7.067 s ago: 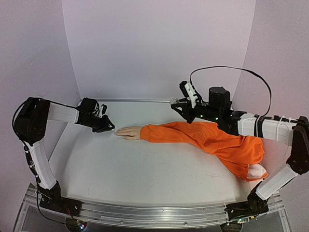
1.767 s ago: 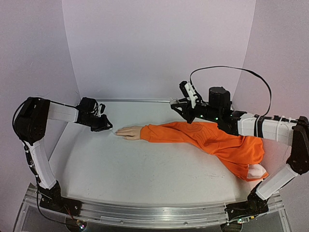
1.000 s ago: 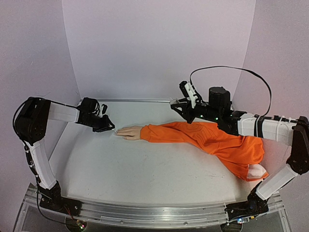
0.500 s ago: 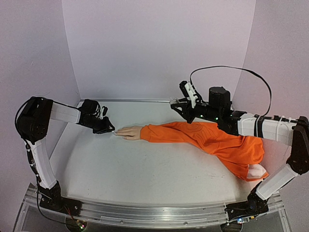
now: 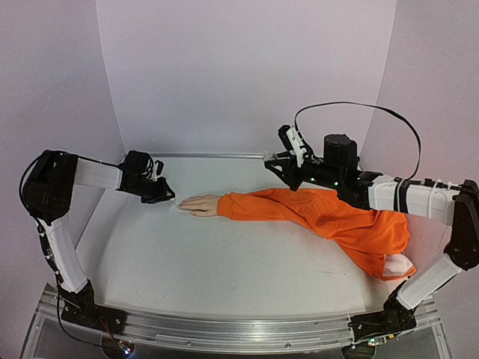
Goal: Paint the nails
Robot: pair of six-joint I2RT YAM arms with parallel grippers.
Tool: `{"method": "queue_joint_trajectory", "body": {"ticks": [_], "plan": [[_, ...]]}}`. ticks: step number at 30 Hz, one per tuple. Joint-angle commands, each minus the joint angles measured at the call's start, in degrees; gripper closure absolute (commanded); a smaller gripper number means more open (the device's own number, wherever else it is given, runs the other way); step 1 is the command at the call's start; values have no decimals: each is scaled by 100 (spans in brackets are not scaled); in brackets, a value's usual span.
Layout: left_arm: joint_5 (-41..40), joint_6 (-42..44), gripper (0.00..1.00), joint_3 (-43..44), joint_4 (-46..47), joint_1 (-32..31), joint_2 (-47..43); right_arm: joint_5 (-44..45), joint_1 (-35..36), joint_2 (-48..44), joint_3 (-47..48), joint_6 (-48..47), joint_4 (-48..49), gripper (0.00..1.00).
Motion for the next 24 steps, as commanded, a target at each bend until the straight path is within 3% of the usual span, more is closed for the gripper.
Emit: {"method": "queue_joint_trajectory", "body": {"ticks": [1, 24], "plan": [[205, 27, 100, 121, 225, -73, -376, -112, -26, -53, 108, 88, 403, 100], [260, -43, 100, 292, 253, -82, 135, -103, -26, -59, 117, 96, 404, 100]]}}
